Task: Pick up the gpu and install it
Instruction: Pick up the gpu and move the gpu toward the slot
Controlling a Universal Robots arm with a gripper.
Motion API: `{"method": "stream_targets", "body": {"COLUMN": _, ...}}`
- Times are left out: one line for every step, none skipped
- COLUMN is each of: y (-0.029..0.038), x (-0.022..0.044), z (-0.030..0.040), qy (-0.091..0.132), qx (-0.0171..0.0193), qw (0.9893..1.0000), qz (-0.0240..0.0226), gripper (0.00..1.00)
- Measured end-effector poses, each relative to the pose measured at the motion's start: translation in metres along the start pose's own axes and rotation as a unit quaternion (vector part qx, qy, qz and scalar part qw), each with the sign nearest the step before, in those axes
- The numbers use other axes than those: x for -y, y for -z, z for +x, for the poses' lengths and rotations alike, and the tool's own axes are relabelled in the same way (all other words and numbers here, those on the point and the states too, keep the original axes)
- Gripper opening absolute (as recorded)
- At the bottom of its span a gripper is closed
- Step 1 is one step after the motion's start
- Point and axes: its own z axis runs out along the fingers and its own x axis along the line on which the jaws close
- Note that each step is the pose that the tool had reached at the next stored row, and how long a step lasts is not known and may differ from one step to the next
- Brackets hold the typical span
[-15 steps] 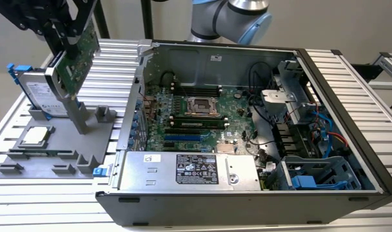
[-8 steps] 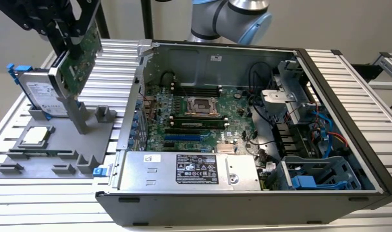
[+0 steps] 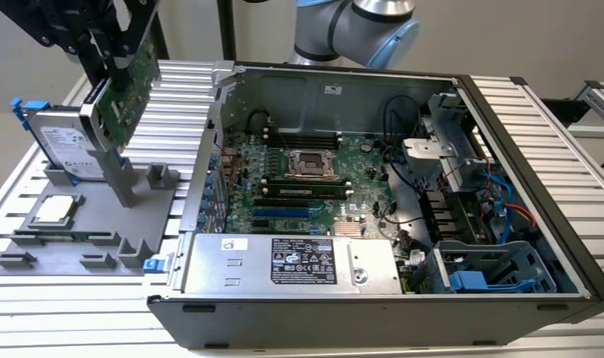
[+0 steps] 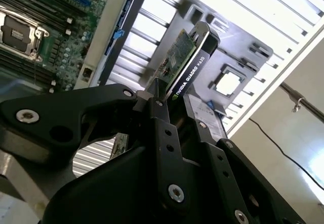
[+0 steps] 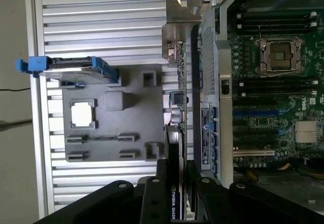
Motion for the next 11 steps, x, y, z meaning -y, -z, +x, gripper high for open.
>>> {"method": "stream_targets", "body": {"y": 0.0000, "x": 0.0000, "z": -0.0007, "qy": 0.000, "qx": 0.0000, "qw": 1.0000, "qz": 0.0000, "gripper": 0.00}}
{"method": "stream_targets", "body": {"y": 0.0000, "x": -0.0001, "z": -0.0014, "qy": 0.000, "qx": 0.0000, "qw": 1.0000, "qz": 0.0000, "gripper": 0.00}}
{"method": "stream_targets", "body": {"y": 0.0000, "x": -0.0001, "z": -0.0017, "qy": 0.000, "qx": 0.0000, "qw": 1.0000, "qz": 0.0000, "gripper": 0.00}}
{"method": "stream_targets", "body": {"y": -0.0001, "x": -0.0002, "z": -0.0020, "qy": 0.000, "qx": 0.0001, "qw": 1.0000, "qz": 0.0000, "gripper": 0.00}}
{"method": "stream_targets", "body": {"y": 0.0000, "x": -0.0004, "z": -0.0022, "qy": 0.000, "qx": 0.0000, "qw": 1.0000, "qz": 0.0000, "gripper": 0.00}}
{"method": "stream_targets", "body": {"y": 0.0000, "x": -0.0004, "z": -0.0027, "qy": 0.000, "qx": 0.0000, "qw": 1.0000, "qz": 0.0001, "gripper": 0.00}}
{"method": "stream_targets", "body": {"y": 0.0000, "x": -0.0005, "z": -0.0034, "qy": 0.000, "qx": 0.0000, "qw": 1.0000, "qz": 0.0001, "gripper": 0.00}}
{"method": "stream_targets", "body": {"y": 0.0000, "x": -0.0005, "z": -0.0041, "qy": 0.000, "qx": 0.0000, "qw": 1.0000, "qz": 0.0001, "gripper": 0.00}}
{"method": "stream_targets", "body": {"y": 0.0000, "x": -0.0006, "z": -0.0047, "qy": 0.000, "qx": 0.0001, "qw": 1.0000, "qz": 0.0001, "gripper": 0.00}}
{"method": "stream_targets", "body": {"y": 0.0000, "x": -0.0006, "z": -0.0055, "qy": 0.000, "qx": 0.0000, "qw": 1.0000, "qz": 0.0000, "gripper": 0.00}}
{"method": "stream_targets", "body": {"y": 0.0000, "x": -0.0007, "z": -0.0064, "qy": 0.000, "qx": 0.0000, "qw": 1.0000, "qz": 0.0001, "gripper": 0.00}}
